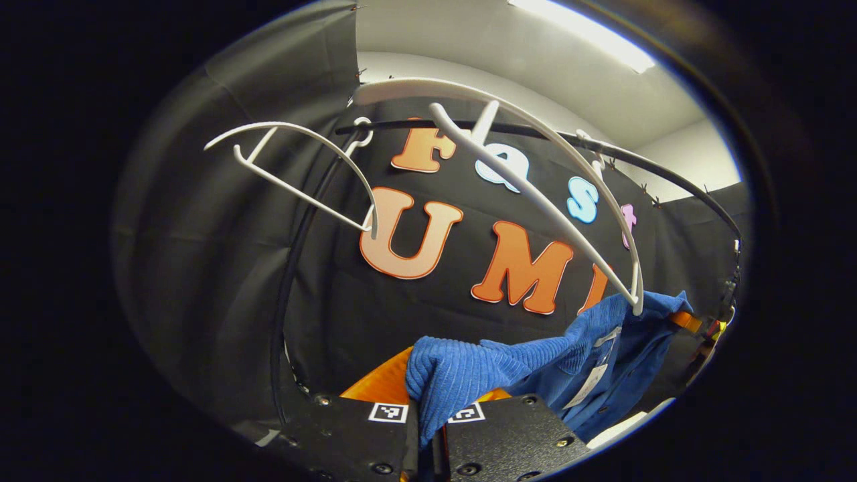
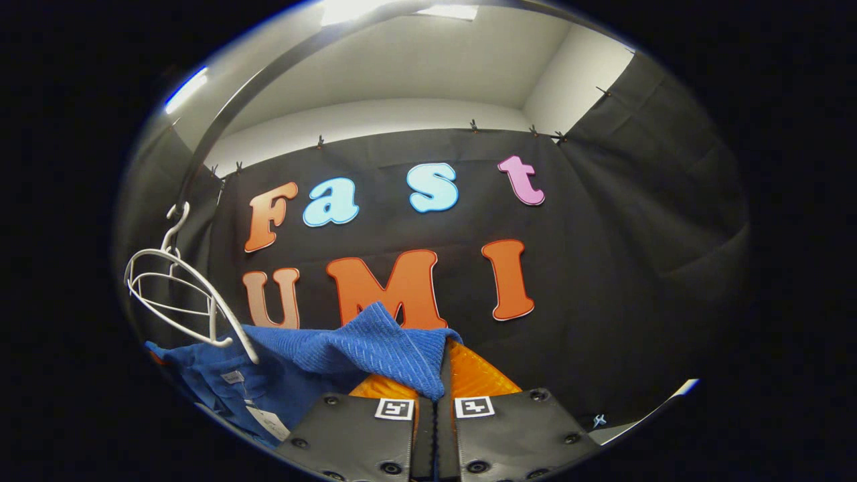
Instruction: Grasp the clothes on the hanger with both hands and then place them into the laundry hamper below.
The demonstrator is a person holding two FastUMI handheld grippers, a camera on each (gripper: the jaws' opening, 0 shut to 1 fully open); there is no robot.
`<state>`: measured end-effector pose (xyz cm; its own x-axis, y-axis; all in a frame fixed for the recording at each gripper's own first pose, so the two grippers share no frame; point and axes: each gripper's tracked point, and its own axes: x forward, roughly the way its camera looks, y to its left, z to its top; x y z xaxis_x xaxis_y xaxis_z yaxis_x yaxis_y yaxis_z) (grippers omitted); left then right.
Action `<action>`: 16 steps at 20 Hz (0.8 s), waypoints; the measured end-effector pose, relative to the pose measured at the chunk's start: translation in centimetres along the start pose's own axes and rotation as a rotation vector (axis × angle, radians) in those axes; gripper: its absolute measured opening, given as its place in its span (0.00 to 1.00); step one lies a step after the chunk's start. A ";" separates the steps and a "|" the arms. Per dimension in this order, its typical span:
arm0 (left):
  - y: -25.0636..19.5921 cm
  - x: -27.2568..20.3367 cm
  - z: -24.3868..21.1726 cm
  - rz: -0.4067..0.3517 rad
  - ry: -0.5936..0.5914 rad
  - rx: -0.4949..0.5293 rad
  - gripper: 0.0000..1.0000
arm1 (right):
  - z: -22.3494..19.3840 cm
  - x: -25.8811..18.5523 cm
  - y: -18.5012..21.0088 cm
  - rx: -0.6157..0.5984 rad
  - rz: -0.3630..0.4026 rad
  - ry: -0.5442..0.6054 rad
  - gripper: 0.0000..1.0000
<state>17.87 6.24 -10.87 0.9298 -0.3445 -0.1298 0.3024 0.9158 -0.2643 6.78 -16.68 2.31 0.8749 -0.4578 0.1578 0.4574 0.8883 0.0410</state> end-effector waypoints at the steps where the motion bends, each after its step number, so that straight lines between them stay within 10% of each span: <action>1: -0.2 0.0 -0.5 -0.002 0.012 0.002 0.10 | -0.5 -0.4 -0.3 -0.012 -0.004 0.010 0.09; 8: -1.9 -2.0 -2.6 0.001 0.073 0.043 0.10 | -3.7 -1.9 2.4 -0.069 0.090 0.098 0.09; 16: -4.8 -3.1 -6.7 -0.020 0.154 0.025 0.10 | -12.5 -6.0 12.6 -0.055 0.362 0.327 0.09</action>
<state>12.13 1.49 -15.60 0.8810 -0.3884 -0.2702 0.3272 0.9126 -0.2449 9.30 -3.16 -10.42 0.9792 -0.1156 -0.1665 0.1151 0.9933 -0.0128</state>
